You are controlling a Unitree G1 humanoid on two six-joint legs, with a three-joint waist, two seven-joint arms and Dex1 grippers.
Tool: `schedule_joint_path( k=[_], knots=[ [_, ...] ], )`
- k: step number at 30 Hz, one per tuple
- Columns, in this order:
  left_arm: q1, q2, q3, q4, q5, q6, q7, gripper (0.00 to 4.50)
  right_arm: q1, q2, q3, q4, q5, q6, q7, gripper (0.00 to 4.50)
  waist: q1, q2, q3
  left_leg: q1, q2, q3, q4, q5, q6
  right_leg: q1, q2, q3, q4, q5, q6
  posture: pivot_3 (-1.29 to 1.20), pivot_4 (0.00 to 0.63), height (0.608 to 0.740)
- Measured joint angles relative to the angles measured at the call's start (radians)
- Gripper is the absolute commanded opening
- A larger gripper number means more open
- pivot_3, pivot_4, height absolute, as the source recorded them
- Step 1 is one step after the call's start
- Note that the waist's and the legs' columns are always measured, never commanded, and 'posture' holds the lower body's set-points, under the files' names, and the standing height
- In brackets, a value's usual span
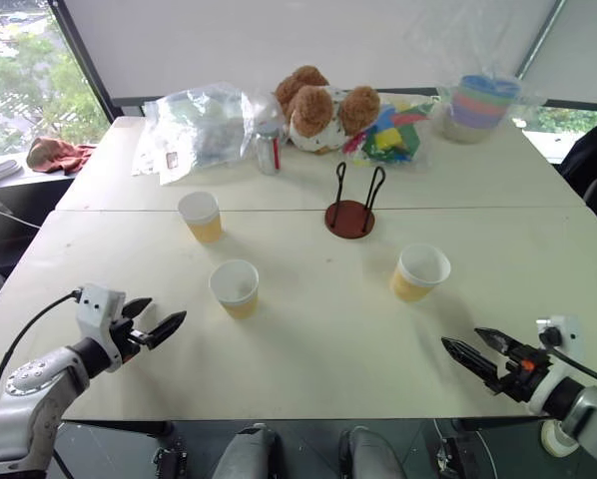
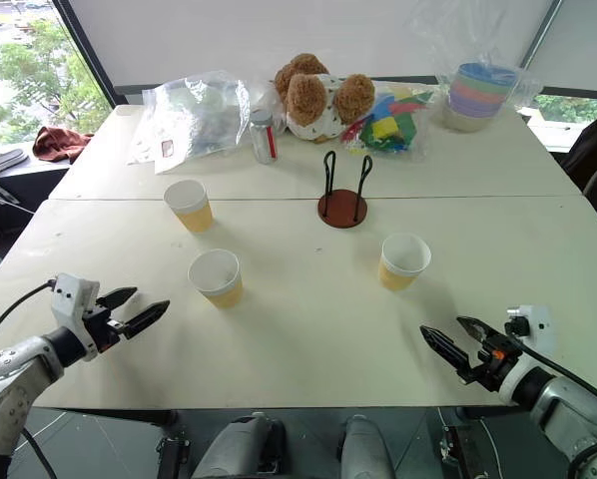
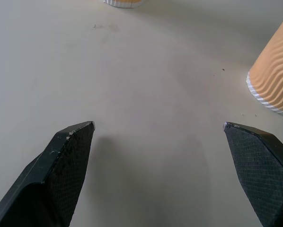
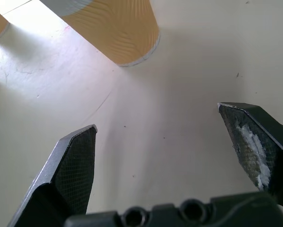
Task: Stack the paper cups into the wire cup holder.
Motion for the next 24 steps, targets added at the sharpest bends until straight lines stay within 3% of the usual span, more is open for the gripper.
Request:
schedule_joint_path(
  k=[13,18,24],
  knots=[
    [-0.014,-0.029,-0.005,0.012,0.032,-0.03,0.018,4.5,-0.039,-0.007,0.01,0.005,-0.001,0.008,0.012,4.45,0.001,0.0,0.0,0.0,0.0,0.0,0.0,0.0,0.0,0.0,0.0,0.0,0.0,0.0,0.0,0.0,0.15,0.74],
    [-0.099,-0.023,-0.012,0.1,0.059,-0.045,0.017,4.5,-0.043,-0.013,-0.005,0.028,-0.004,0.009,0.0,4.45,0.003,0.0,0.0,0.0,0.0,0.0,0.0,0.0,0.0,0.0,0.001,0.0,0.0,0.0,0.0,0.0,0.15,0.74],
    [-0.191,0.131,-0.042,0.198,0.069,-0.005,-0.109,4.5,-0.016,-0.129,-0.154,0.061,0.029,0.076,0.024,4.45,0.0,0.0,0.0,0.0,0.0,0.001,0.0,0.0,0.0,0.0,0.001,0.0,0.001,0.0,0.001,0.0,0.15,0.74]
  ],
)
